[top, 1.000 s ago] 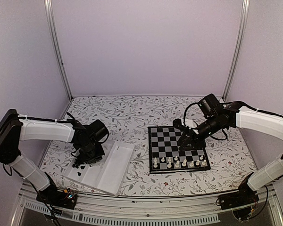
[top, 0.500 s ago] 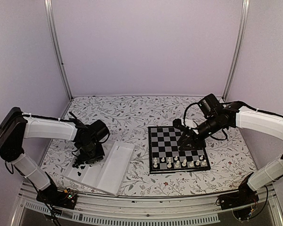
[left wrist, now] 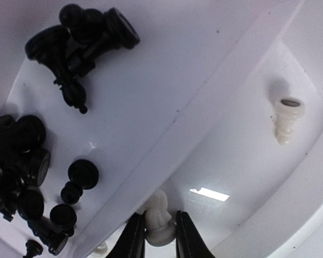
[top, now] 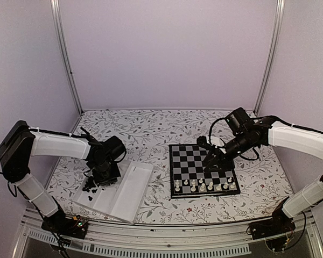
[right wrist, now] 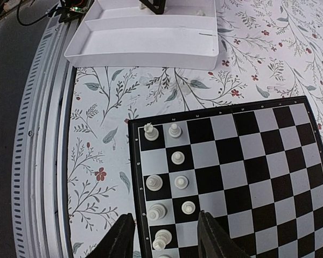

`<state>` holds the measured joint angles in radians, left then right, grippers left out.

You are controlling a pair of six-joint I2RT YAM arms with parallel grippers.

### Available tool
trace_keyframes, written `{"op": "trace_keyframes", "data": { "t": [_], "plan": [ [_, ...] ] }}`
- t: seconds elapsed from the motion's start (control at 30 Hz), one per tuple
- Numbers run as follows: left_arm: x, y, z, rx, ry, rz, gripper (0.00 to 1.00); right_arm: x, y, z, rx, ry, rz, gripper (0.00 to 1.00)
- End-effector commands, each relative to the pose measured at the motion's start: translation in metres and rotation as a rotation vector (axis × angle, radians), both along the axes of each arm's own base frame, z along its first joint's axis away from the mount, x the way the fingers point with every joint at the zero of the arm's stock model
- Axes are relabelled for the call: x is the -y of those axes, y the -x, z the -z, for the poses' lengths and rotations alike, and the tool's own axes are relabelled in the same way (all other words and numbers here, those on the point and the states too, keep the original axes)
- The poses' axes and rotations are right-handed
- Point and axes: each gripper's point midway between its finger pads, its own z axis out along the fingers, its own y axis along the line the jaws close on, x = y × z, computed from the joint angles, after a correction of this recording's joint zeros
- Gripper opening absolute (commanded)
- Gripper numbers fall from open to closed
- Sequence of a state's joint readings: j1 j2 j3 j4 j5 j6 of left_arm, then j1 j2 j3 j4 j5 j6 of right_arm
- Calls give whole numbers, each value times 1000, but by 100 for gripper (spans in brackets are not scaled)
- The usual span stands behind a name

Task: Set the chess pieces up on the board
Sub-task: Pick up the chess piece from the storage box.

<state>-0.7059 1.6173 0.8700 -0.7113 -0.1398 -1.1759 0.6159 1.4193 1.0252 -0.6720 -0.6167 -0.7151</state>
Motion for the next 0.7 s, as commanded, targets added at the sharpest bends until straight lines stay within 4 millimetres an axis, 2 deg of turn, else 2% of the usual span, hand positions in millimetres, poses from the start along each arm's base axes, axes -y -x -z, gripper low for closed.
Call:
{"op": "trace_keyframes", "data": {
  "t": [0.0, 0.23, 0.37, 0.43, 0.53, 0.67],
  "plan": [
    [-4, 5, -5, -4, 18, 22, 15, -3, 0, -1, -7, -14, -12, 42],
    [-3, -2, -21, 57, -20, 231, 0, -5, 0, -5, -9, -23, -13, 42],
    [4, -16, -37, 154, -76, 423, 0, -8, -4, -14, 1, -35, -11, 42],
    [19, -22, -51, 256, -70, 543, 0, -10, -7, -20, 9, -44, -10, 42],
    [59, -27, -86, 495, 21, 744, 0, -17, -12, -31, 8, -70, -8, 42],
    [98, -15, -139, 791, 153, 966, 0, -31, -19, -52, -23, -131, -8, 42]
  ]
}}
